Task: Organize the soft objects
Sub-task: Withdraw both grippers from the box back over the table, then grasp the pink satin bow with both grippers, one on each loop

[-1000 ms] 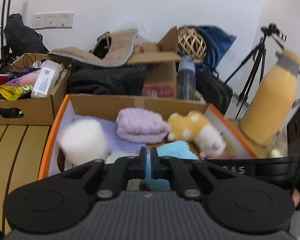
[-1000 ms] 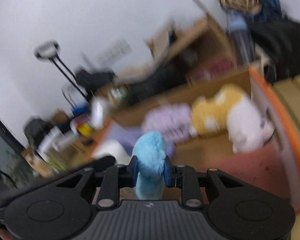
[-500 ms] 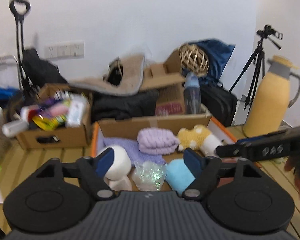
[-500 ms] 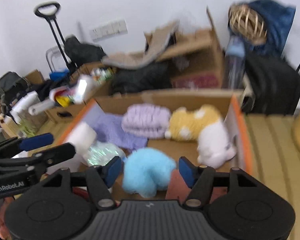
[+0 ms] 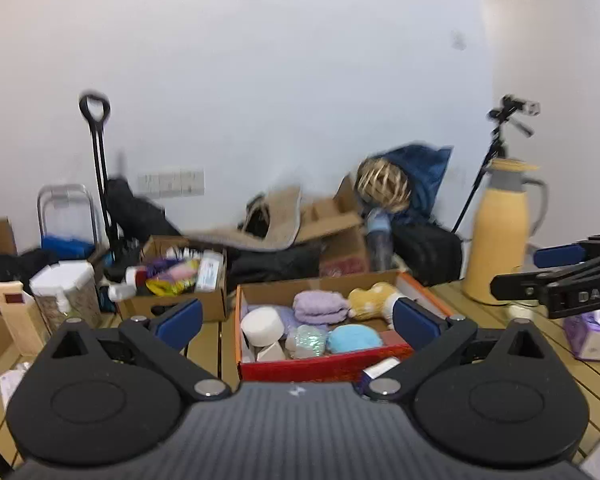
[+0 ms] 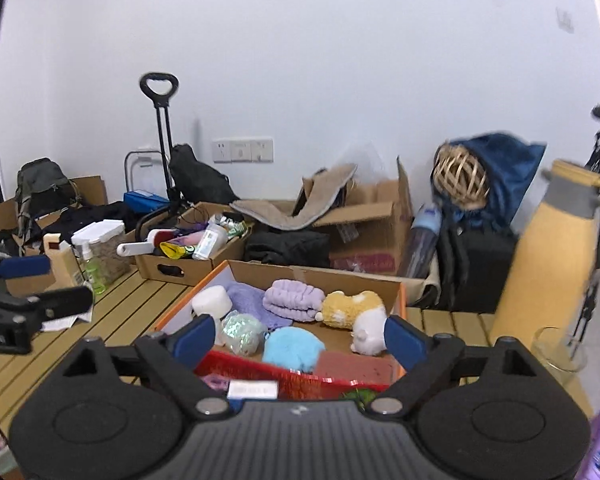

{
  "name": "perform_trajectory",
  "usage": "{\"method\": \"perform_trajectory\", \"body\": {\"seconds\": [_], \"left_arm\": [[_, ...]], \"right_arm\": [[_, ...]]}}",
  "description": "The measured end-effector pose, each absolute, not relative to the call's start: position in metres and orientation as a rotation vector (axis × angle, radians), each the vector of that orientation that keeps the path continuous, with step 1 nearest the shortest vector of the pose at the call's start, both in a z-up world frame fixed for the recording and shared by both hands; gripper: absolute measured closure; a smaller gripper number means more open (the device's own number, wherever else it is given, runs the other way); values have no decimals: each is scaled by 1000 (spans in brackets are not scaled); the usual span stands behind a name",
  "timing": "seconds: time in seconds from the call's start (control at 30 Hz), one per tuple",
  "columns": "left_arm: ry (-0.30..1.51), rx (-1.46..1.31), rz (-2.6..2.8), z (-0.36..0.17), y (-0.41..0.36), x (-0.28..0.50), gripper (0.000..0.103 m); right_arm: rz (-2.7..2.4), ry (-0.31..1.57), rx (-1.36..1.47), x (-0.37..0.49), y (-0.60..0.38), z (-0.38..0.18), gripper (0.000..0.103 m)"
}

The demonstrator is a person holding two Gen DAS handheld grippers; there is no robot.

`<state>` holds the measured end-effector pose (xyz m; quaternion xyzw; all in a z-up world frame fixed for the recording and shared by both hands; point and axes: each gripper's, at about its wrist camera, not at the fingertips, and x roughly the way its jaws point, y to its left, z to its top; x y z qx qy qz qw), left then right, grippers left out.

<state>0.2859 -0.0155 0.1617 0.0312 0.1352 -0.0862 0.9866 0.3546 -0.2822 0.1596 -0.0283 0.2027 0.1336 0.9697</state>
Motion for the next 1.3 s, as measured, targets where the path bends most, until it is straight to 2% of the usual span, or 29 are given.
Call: {"method": "perform_trajectory", "body": {"seconds": [0.4, 0.63, 0.73, 1.13, 1.27, 1.3], "left_arm": [[149, 52, -190, 129, -5, 97, 0], [176, 50, -176, 92, 1, 33, 0], [186, 58, -191, 90, 3, 27, 0], [256, 15, -176, 73, 4, 78, 0], [304, 11, -171, 61, 6, 120, 0], [313, 6, -171, 58, 8, 130, 0]], "right_arm": [[300, 283, -152, 176, -268, 131, 9], [288, 248, -135, 86, -268, 97, 8], [265, 281, -75, 67, -276, 87, 3], [239, 291, -42, 97, -274, 74, 3], [245, 349, -5, 130, -273, 60, 9], [252, 368, -1, 141, -271, 56, 13]]}}
